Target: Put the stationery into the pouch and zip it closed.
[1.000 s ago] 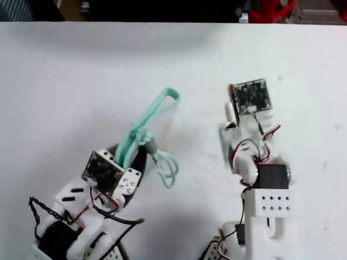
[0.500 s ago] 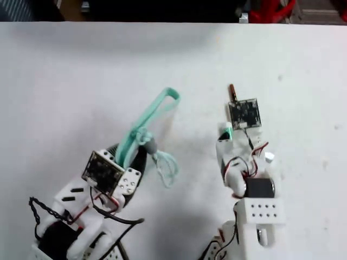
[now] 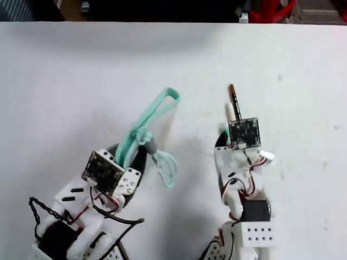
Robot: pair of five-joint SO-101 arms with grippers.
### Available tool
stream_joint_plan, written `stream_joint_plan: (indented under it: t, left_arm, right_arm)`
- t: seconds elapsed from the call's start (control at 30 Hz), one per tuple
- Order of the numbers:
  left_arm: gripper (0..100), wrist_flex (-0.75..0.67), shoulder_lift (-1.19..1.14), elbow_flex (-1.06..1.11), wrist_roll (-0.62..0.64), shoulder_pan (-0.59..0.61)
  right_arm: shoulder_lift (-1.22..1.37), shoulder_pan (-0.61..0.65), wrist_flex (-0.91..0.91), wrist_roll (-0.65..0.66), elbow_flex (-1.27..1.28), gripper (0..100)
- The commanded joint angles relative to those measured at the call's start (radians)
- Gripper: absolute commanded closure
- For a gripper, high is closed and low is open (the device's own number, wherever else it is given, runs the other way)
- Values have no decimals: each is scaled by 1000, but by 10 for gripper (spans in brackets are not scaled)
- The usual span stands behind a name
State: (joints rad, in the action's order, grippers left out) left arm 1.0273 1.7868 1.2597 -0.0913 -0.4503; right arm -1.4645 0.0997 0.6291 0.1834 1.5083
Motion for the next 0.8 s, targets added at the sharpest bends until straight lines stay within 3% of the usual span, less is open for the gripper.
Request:
stream_joint_plan:
  t: [0.0,0.1,0.23,0.3,0.53,0.77]
  left_arm:
    - [976,-2,2,-9,-11,12]
    - [976,-2,2,-9,-11,12]
    - [976,-2,2,-9,-11,12]
    - [976,-3,2,-9,-11,12]
    - [976,-3,2,-8,-11,12]
    - [976,-25,2,14,-11,12]
  right_arm:
    - [-70,7,28,-2,8,885]
    - [-102,-2,35,-2,9,988]
    - [-81,1,97,-26,-32,841]
    - [-24,-1,105,-57,-64,830]
    - [441,1,47,17,-255,988]
    - [862,-70,91,-74,-499,879]
